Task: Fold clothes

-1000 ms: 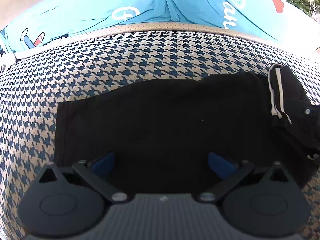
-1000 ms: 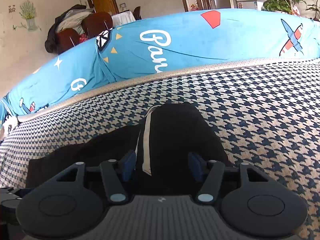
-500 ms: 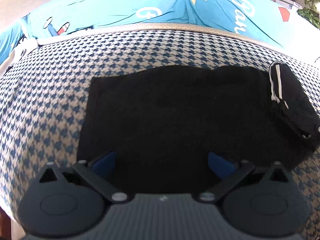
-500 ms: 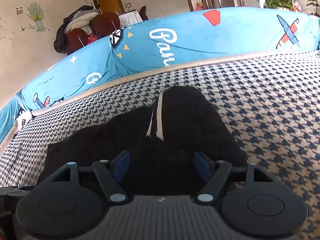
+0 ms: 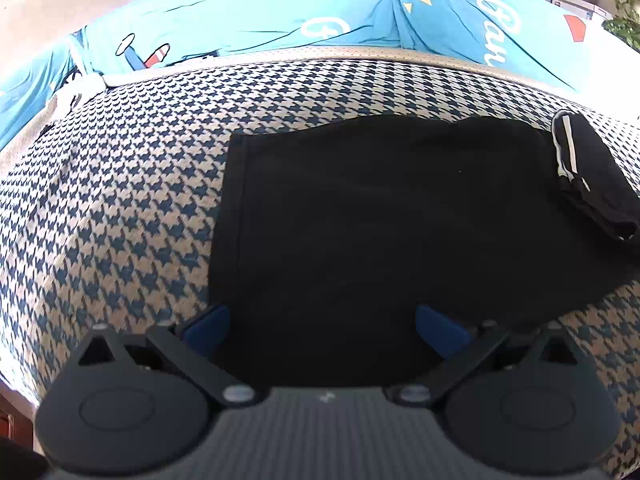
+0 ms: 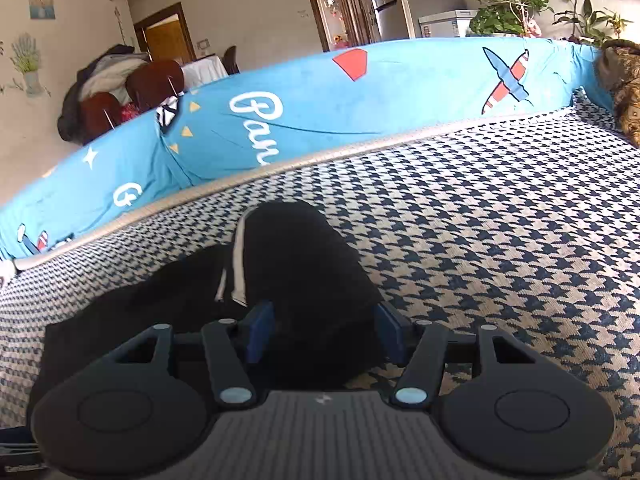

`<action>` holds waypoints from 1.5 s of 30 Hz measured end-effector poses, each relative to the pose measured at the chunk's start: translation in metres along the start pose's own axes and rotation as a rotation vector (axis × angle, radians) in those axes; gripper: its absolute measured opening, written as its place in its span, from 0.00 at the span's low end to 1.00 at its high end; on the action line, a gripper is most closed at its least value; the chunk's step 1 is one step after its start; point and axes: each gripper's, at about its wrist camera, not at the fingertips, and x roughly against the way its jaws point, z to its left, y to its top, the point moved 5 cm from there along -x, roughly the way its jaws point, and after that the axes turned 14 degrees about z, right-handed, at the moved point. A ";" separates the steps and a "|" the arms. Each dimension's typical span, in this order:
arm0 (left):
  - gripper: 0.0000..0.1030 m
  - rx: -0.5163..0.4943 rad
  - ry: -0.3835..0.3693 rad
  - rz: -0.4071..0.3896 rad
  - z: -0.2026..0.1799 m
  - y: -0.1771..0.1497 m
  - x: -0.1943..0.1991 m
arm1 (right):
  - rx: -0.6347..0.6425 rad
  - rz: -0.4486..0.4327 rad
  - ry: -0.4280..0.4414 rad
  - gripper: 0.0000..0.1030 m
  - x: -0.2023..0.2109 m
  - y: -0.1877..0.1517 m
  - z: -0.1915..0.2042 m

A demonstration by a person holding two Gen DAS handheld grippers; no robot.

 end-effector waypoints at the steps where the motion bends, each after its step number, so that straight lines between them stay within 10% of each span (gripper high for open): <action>1: 1.00 0.006 -0.004 0.001 0.002 -0.001 0.000 | 0.011 0.007 -0.014 0.56 -0.002 -0.001 0.000; 15: 1.00 0.074 -0.002 0.000 0.027 -0.009 0.005 | 0.101 -0.013 -0.098 0.61 -0.006 -0.008 0.009; 27: 1.00 0.219 -0.085 0.009 0.070 -0.010 0.007 | 0.363 0.004 0.232 0.61 0.016 -0.038 0.081; 45: 1.00 0.215 -0.213 0.130 0.087 0.010 0.006 | 0.825 0.046 0.509 0.55 0.030 -0.112 0.181</action>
